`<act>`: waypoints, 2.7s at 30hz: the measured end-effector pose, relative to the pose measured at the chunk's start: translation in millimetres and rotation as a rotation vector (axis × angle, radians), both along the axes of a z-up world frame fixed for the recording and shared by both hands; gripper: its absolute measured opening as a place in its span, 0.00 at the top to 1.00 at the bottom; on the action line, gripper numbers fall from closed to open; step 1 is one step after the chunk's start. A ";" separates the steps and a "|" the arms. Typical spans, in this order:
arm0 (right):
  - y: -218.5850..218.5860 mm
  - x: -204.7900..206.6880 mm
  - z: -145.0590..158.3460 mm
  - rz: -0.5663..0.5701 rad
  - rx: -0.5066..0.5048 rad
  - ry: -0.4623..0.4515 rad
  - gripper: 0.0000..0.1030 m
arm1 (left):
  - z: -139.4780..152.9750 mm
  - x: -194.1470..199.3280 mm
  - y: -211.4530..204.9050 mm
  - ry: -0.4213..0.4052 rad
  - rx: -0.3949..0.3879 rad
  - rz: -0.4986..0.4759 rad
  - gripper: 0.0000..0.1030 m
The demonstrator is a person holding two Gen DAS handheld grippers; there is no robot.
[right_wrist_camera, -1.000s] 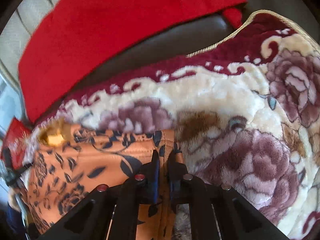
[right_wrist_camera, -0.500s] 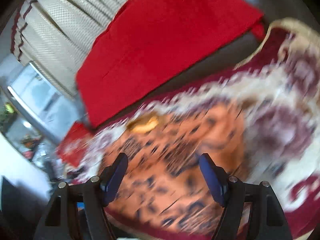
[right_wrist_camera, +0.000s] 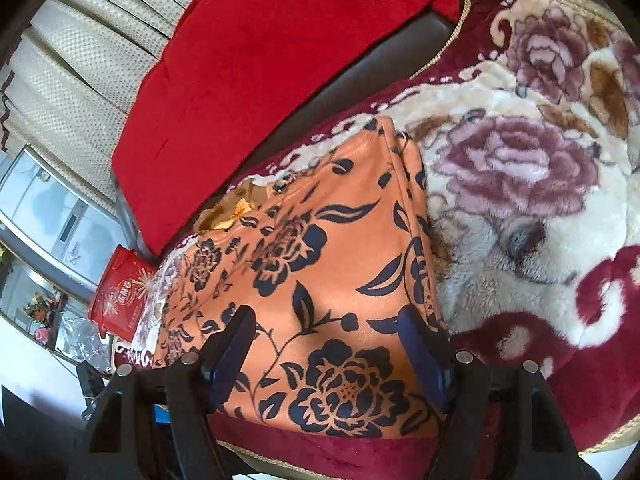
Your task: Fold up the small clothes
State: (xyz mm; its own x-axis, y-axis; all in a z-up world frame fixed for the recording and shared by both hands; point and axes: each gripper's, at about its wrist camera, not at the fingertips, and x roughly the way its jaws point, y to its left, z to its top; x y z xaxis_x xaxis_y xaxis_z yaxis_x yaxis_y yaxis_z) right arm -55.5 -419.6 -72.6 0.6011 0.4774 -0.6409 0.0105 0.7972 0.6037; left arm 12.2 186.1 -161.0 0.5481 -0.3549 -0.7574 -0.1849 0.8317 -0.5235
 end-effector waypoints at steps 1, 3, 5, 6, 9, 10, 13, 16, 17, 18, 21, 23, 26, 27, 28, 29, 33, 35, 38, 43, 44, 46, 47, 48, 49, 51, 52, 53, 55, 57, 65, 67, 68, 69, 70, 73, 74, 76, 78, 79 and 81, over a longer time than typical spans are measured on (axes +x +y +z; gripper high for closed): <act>-1.0 1.5 -3.3 0.002 0.002 -0.003 0.26 | -4.1 1.2 -1.4 0.022 0.002 0.009 0.68; -1.2 -0.6 -5.0 0.007 0.003 -0.009 0.26 | -1.4 0.3 -2.7 0.021 0.024 0.004 0.82; -4.4 -0.6 -5.7 0.011 0.014 -0.007 0.26 | 18.3 -11.2 -2.6 -0.029 0.080 0.030 0.85; -5.5 -1.5 -6.6 0.012 0.017 -0.005 0.26 | 28.3 -17.0 -4.8 -0.061 0.123 0.029 0.85; -9.5 -1.1 -8.6 0.016 0.030 -0.002 0.26 | 30.2 -19.0 -12.7 -0.047 0.183 0.014 0.84; -10.0 -0.4 -10.5 0.015 0.032 0.000 0.26 | 13.6 -10.2 -12.5 0.019 0.205 0.012 0.80; -10.1 2.1 -13.4 0.007 0.050 0.008 0.26 | -5.3 -1.8 -3.3 0.072 0.181 0.030 0.73; -14.8 -0.9 -9.1 -0.001 0.071 0.010 0.26 | 18.3 -10.5 -5.2 0.000 0.233 0.066 0.51; -17.2 -4.1 -6.9 -0.008 0.078 0.008 0.26 | 26.3 -13.2 -8.0 -0.024 0.266 0.073 0.41; -19.9 -7.4 -5.2 -0.017 0.088 0.006 0.26 | 35.2 -15.6 -10.5 -0.052 0.294 0.081 0.39; -23.9 -12.5 -0.7 -0.028 0.119 -0.001 0.26 | 56.6 -19.6 -20.9 -0.137 0.317 0.091 0.36; -20.8 -9.8 -0.5 0.005 0.125 -0.008 0.26 | 62.6 -17.2 -33.0 -0.173 0.328 0.051 0.34; -27.0 -0.7 -17.4 -0.033 0.125 0.053 0.28 | 66.8 -3.2 -57.9 -0.186 0.331 0.004 0.34; -33.2 -2.9 -19.2 -0.065 0.168 0.051 0.28 | 69.4 -0.1 -67.8 -0.194 0.322 -0.011 0.34; -37.2 -6.9 -16.3 -0.091 0.174 0.039 0.28 | 73.1 -1.5 -75.2 -0.201 0.319 -0.025 0.34; -39.4 -13.5 -9.4 -0.123 0.139 0.019 0.25 | 74.8 4.6 -87.3 -0.212 0.321 -0.048 0.33; -47.7 -53.2 3.0 -0.172 0.201 -0.020 0.25 | 79.7 25.6 -137.0 -0.249 0.334 -0.114 0.30; -42.3 -71.4 -8.3 -0.175 0.265 0.010 0.25 | 80.5 36.4 -160.0 -0.260 0.313 -0.147 0.29; -28.2 -86.6 -39.8 -0.175 0.374 0.077 0.25 | 77.1 54.0 -194.4 -0.280 0.342 -0.191 0.29; -29.2 -72.0 -63.4 -0.251 0.487 0.064 0.25 | 47.9 80.4 -227.8 -0.202 0.396 -0.246 0.29; -30.6 -67.8 -67.0 -0.279 0.487 0.076 0.25 | 41.1 83.7 -231.3 -0.179 0.418 -0.252 0.29; -33.9 -61.4 -72.2 -0.301 0.514 0.064 0.38 | 36.0 83.1 -237.5 -0.195 0.480 -0.260 0.29; -34.3 -57.7 -70.3 -0.305 0.483 0.053 0.79 | 36.3 82.4 -239.3 -0.195 0.489 -0.267 0.29; -33.6 -54.3 -68.3 -0.298 0.453 0.054 0.92 | 38.6 81.1 -239.3 -0.192 0.488 -0.277 0.29; -33.0 -54.2 -64.1 -0.301 0.424 0.047 0.91 | 41.1 80.5 -239.0 -0.194 0.480 -0.279 0.29; -21.5 -61.1 -34.5 -0.298 0.254 -0.032 0.92 | 51.5 75.0 -230.4 -0.226 0.433 -0.242 0.29; -13.9 -66.2 -20.2 -0.295 0.175 -0.070 0.92 | 53.2 74.3 -228.4 -0.230 0.425 -0.232 0.29; -6.9 -69.9 -11.3 -0.286 0.105 -0.091 0.92 | 51.2 75.4 -228.0 -0.227 0.427 -0.228 0.28; -7.4 -68.2 -28.7 -0.298 0.075 -0.034 0.91 | 34.2 84.4 -235.7 -0.169 0.480 -0.268 0.27; -13.3 -60.4 -61.6 -0.289 0.145 0.068 0.85 | 26.8 82.3 -246.9 -0.202 0.587 -0.305 0.25; -54.7 -73.8 -27.3 -0.266 0.222 -0.045 0.30 | 28.1 81.0 -246.8 -0.206 0.573 -0.291 0.21; -59.3 -47.4 -15.9 -0.203 0.218 -0.056 0.30 | 27.8 83.5 -246.1 -0.204 0.563 -0.292 0.21; -58.9 -30.3 -12.3 -0.175 0.213 -0.054 0.30 | 25.8 84.9 -245.3 -0.202 0.560 -0.293 0.21; -57.0 -9.6 -12.1 -0.142 0.195 -0.036 0.30 | 25.2 86.5 -245.9 -0.198 0.557 -0.296 0.21; -56.3 10.9 -14.1 -0.108 0.184 -0.015 0.30 | 26.5 86.1 -244.3 -0.196 0.553 -0.298 0.21; -44.7 74.2 -21.5 -0.037 0.115 0.060 0.30 | 27.1 88.4 -242.8 -0.182 0.531 -0.306 0.20; -40.1 90.6 -26.5 -0.019 0.071 0.086 0.30 | 27.4 89.1 -242.4 -0.179 0.527 -0.307 0.20; -38.4 108.9 -35.5 -0.017 0.066 0.123 0.33 | 27.8 89.3 -242.6 -0.175 0.522 -0.308 0.20; -34.1 117.4 -31.8 0.003 0.032 0.117 0.89 | 28.1 89.6 -242.0 -0.174 0.513 -0.310 0.19; -31.5 114.0 -24.6 0.006 0.035 0.109 0.89 | 28.2 89.3 -241.5 -0.175 0.508 -0.312 0.18; -30.5 107.7 -4.9 -0.012 -0.039 0.046 0.90 | 28.0 88.8 -241.8 -0.179 0.505 -0.314 0.17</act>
